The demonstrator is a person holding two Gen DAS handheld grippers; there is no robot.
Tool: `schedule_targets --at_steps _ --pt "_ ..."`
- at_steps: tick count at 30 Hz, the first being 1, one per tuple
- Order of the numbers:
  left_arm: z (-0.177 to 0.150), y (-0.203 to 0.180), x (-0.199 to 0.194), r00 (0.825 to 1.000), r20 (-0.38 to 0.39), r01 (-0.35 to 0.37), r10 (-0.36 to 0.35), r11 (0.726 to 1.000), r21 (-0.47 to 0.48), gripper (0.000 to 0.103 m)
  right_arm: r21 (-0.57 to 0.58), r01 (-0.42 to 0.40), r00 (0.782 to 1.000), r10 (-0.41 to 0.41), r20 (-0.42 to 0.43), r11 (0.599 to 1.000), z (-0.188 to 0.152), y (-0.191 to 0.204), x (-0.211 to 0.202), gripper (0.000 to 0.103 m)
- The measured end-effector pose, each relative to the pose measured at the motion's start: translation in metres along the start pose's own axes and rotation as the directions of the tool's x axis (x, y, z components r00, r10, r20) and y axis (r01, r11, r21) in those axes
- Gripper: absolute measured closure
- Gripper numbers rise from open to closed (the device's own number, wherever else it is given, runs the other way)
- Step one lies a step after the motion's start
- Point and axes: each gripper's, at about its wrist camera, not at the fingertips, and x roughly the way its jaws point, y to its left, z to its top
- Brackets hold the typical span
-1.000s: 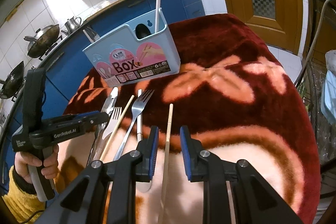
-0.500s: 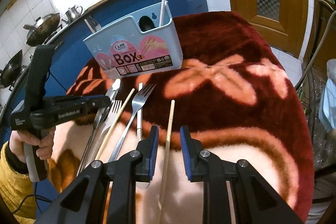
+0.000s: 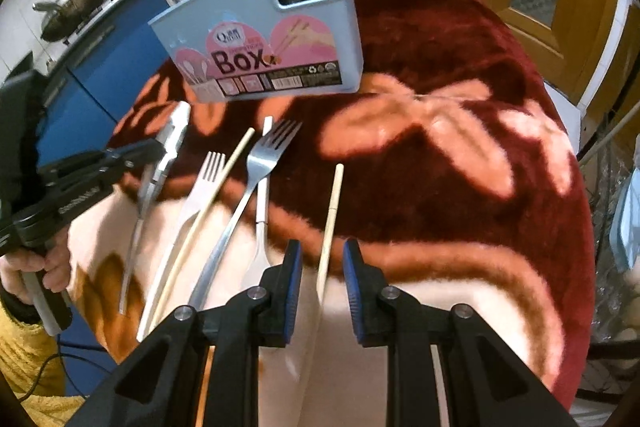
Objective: Organize utensils
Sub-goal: 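Grasp the silver knife with the left tool while the right tool grasps a wooden chopstick, then lift the knife and chopstick upright and lower both into the blue caddy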
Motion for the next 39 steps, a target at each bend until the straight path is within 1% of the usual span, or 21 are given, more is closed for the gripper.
schedule_targets --at_steps 5,14,16,18,22,25,27,29,31,34,36,39 --pt "-0.001 0.004 -0.007 0.999 0.031 -0.012 0.012 1.000 0.000 0.100 -0.004 0.002 0.998 -0.002 -0.070 1.000 0.007 0.002 0.011 0.079" --pt "-0.002 0.009 -0.010 0.998 0.054 0.013 -0.012 1.000 -0.021 0.100 -0.026 0.017 0.990 -0.020 -0.143 1.000 0.020 0.006 0.020 0.079" --pt "-0.003 0.009 -0.012 0.998 0.063 0.022 -0.020 0.999 -0.024 0.101 -0.039 0.025 0.989 -0.030 -0.144 0.999 0.023 0.006 0.020 0.083" --pt "-0.003 0.008 -0.014 0.997 0.073 0.029 -0.027 0.999 -0.021 0.102 -0.042 0.040 0.990 -0.046 -0.132 0.998 0.024 0.007 0.021 0.090" --pt "-0.002 0.003 -0.022 0.994 0.111 0.023 -0.021 1.000 -0.009 0.103 -0.015 0.030 0.995 -0.031 -0.091 0.999 0.021 0.005 0.019 0.097" --pt "0.000 0.004 -0.027 0.991 0.131 0.037 -0.034 0.999 -0.018 0.103 0.032 -0.016 0.999 0.018 -0.043 0.999 0.016 -0.002 0.014 0.097" --pt "0.001 0.005 -0.032 0.987 0.155 0.050 -0.045 0.998 -0.027 0.103 0.058 -0.061 0.998 0.060 0.016 0.996 0.014 -0.006 0.005 0.097" --pt "0.003 0.006 -0.038 0.980 0.187 0.072 -0.064 0.997 -0.036 0.103 0.061 -0.091 0.993 0.086 0.086 0.994 0.013 -0.006 -0.006 0.097" --pt "0.006 0.006 -0.044 0.973 0.219 0.076 -0.065 0.996 -0.041 0.103 0.056 -0.116 0.981 0.105 0.165 0.992 0.013 -0.003 -0.019 0.097" --pt "0.016 0.005 -0.053 0.961 0.269 0.081 -0.067 0.996 -0.042 0.103 0.040 -0.143 0.948 0.125 0.293 0.989 0.016 0.000 -0.039 0.097" --pt "0.022 0.004 -0.057 0.954 0.291 0.086 -0.070 0.995 -0.044 0.103 0.035 -0.165 0.921 0.141 0.363 0.986 0.018 0.001 -0.049 0.097" --pt "0.034 0.005 -0.063 0.938 0.338 0.097 -0.074 0.994 -0.052 0.103 0.024 -0.183 0.877 0.152 0.457 0.983 0.026 0.004 -0.059 0.097"
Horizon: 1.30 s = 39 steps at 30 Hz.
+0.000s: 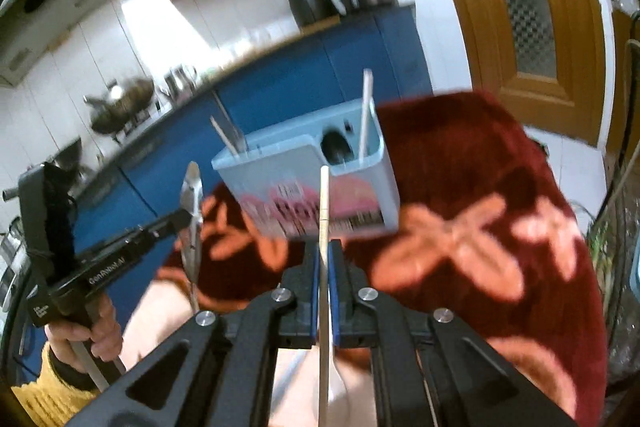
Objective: Organize utensils
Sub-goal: 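Lift the knife and chopstick upright and lower both into the blue caddy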
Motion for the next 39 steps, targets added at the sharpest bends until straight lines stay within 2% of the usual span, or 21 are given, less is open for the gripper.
schedule_targets --at_steps 8,14,19,27,29,35,39 --pt "0.043 0.002 -0.007 0.994 0.111 0.015 -0.010 0.999 -0.041 0.103 -0.014 -0.013 0.987 0.015 0.158 1.000 0.026 0.009 -0.004 0.097" --pt "0.075 -0.006 -0.024 0.981 0.195 -0.009 0.010 1.000 -0.007 0.103 -0.025 -0.003 0.978 0.009 0.209 1.000 0.033 0.006 -0.002 0.097" --pt "0.102 -0.012 -0.037 0.951 0.304 -0.075 0.064 0.997 0.024 0.103 -0.019 0.003 0.974 0.002 0.226 1.000 0.032 0.003 -0.002 0.097" --pt "0.119 -0.004 -0.022 0.913 0.382 -0.165 0.145 0.986 0.021 0.103 -0.035 0.027 0.970 -0.018 0.242 0.999 0.033 -0.004 -0.001 0.097" --pt "0.117 0.001 -0.013 0.917 0.368 -0.166 0.152 0.986 0.006 0.103 -0.037 0.033 0.969 -0.023 0.246 0.999 0.033 -0.005 -0.001 0.097" --pt "0.094 0.015 0.022 0.948 0.287 -0.129 0.137 0.991 -0.046 0.103 -0.034 0.042 0.966 -0.032 0.255 0.999 0.036 -0.009 0.004 0.097" --pt "0.079 0.019 0.039 0.959 0.249 -0.127 0.133 0.991 -0.043 0.103 -0.042 0.064 0.961 -0.050 0.274 0.997 0.043 -0.009 0.007 0.097"
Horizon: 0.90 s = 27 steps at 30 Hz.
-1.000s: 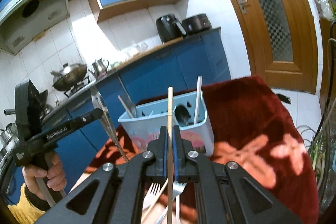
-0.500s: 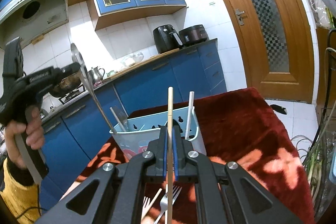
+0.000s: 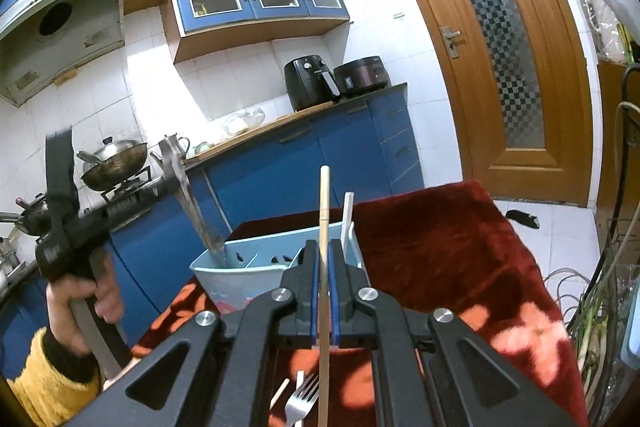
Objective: Organize utensils
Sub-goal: 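Lift the knife and chopstick upright and lower both into the blue caddy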
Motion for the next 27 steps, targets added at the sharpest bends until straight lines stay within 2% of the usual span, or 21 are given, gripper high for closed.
schedule_targets --at_steps 8,20,27 --pt "-0.025 0.003 0.016 0.999 -0.048 0.017 -0.017 1.000 -0.012 0.103 -0.068 0.027 0.998 -0.022 0.063 0.997 0.020 0.011 0.022 0.097" --pt "-0.041 0.013 0.029 0.997 -0.078 0.012 -0.014 1.000 -0.022 0.103 -0.181 0.071 0.970 -0.026 0.242 0.981 0.051 0.035 0.072 0.097" --pt "-0.045 0.011 0.027 0.997 -0.072 0.017 -0.018 1.000 -0.020 0.103 -0.222 0.095 0.970 -0.040 0.241 0.970 0.040 0.037 0.102 0.097"
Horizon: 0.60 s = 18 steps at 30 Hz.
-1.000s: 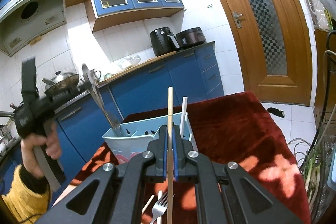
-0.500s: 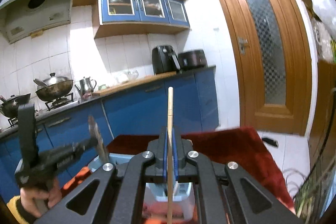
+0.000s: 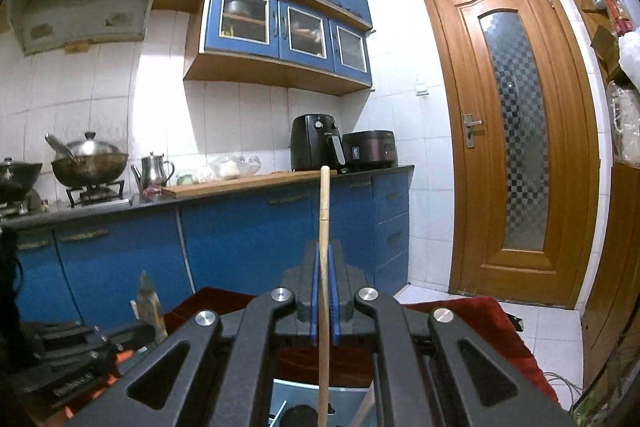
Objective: Organize utensils
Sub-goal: 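Lift the knife and chopstick upright and lower both into the blue caddy, then open both tools to drop the knife and chopstick into the caddy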
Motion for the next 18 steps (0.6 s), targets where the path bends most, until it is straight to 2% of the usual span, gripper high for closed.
schedule_targets --at_steps 6,18 --pt "0.000 0.000 -0.001 1.000 0.002 -0.004 0.004 1.000 0.006 0.103 -0.008 -0.005 1.000 0.005 -0.022 1.000 -0.017 -0.002 0.000 0.097" --pt "-0.001 -0.009 -0.003 1.000 0.001 -0.007 0.006 1.000 0.026 0.102 0.048 -0.033 0.990 0.040 -0.134 0.998 -0.036 -0.012 -0.010 0.097"
